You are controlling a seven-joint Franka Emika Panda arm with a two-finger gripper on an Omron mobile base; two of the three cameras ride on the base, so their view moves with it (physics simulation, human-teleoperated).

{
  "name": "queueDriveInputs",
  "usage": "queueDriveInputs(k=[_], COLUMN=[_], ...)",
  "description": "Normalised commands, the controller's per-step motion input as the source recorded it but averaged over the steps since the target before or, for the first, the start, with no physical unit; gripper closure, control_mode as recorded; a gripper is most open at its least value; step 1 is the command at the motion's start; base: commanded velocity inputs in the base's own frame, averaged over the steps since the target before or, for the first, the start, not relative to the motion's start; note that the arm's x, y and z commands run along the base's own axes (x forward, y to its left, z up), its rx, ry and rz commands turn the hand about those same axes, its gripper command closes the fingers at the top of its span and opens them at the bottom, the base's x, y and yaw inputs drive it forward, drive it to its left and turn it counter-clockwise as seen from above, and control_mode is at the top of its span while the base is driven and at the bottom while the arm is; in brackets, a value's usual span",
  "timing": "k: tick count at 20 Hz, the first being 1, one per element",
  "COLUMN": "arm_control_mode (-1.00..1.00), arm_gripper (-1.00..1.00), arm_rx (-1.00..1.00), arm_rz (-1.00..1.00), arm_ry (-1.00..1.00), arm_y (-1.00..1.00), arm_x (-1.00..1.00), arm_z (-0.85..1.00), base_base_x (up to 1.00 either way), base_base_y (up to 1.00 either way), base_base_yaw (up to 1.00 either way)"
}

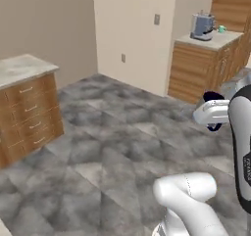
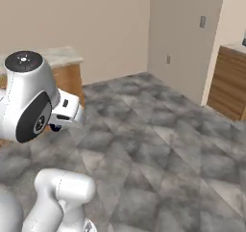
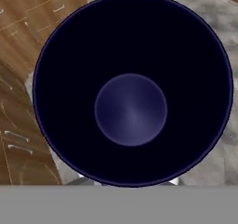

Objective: Clear the mugs and bowl far away from the sink.

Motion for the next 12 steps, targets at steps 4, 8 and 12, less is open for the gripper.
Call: queueDriveInputs(k=[4, 8, 12], arm_control_mode=[1.0, 1.0, 1.0], arm_gripper=[1.0, 1.0, 1.0], arm_rx=[0.0, 0.0, 0.0], arm_rz=[0.0, 0.0, 0.0], arm_ry=[0.0, 0.0, 0.0], arm_y=[0.0, 0.0, 0.0], arm_x=[0.0, 0.0, 0.0], arm_z=[0.0, 0.0, 0.0], base_base_x=[0.0, 0.09, 0.93], base_base_y=[0.0, -0.1, -0.86], base_base_yaw=[-1.0, -0.94, -0.23])
